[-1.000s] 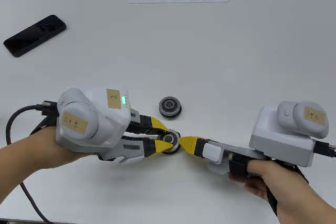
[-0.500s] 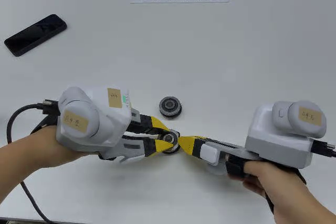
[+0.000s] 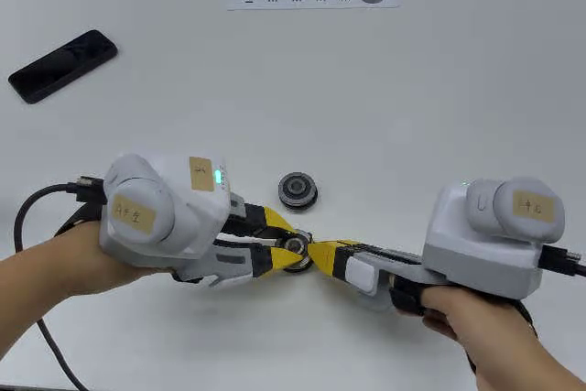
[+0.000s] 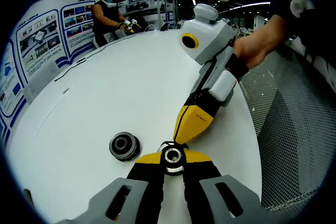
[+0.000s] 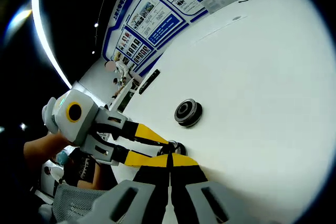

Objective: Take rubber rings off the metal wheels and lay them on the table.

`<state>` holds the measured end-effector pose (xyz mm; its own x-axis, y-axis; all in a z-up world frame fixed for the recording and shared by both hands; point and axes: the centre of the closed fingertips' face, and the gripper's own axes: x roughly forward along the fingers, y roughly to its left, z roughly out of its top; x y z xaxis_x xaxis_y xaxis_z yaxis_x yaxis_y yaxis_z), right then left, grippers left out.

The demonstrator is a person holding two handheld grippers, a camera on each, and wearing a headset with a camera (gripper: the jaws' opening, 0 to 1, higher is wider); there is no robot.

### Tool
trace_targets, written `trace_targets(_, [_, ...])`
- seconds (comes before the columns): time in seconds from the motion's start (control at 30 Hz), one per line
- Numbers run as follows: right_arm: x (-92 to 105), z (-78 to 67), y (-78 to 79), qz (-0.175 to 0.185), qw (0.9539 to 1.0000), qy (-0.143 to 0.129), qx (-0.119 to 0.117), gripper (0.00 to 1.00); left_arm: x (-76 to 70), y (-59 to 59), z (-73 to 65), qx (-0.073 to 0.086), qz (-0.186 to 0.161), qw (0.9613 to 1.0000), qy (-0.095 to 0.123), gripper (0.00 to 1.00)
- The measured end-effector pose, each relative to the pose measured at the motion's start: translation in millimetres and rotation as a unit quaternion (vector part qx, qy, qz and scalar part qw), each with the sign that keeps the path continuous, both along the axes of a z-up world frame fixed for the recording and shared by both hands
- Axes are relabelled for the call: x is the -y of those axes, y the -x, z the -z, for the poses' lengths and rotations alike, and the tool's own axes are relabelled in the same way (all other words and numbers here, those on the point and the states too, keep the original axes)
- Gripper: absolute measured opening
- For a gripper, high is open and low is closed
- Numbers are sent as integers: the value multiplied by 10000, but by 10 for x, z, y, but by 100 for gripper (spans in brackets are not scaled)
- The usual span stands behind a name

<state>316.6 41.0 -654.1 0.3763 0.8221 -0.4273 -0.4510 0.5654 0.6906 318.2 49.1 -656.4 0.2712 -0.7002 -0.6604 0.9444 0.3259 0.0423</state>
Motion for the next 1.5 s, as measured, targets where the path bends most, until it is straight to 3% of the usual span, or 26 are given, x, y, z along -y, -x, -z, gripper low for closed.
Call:
trace_targets(0.43, [-21, -19, 9, -201, 9994, 200, 207, 0, 4, 8, -4, 10, 2, 10000, 0, 13])
trace_targets(1.23, [-28, -50, 24, -221, 9993, 216, 227, 0, -1, 9, -6, 25, -5, 10000, -6, 13])
trace_targets(1.5, [-111, -115, 45, -247, 9994, 130, 204, 0, 6, 13, -7, 92, 37, 9999, -89, 13])
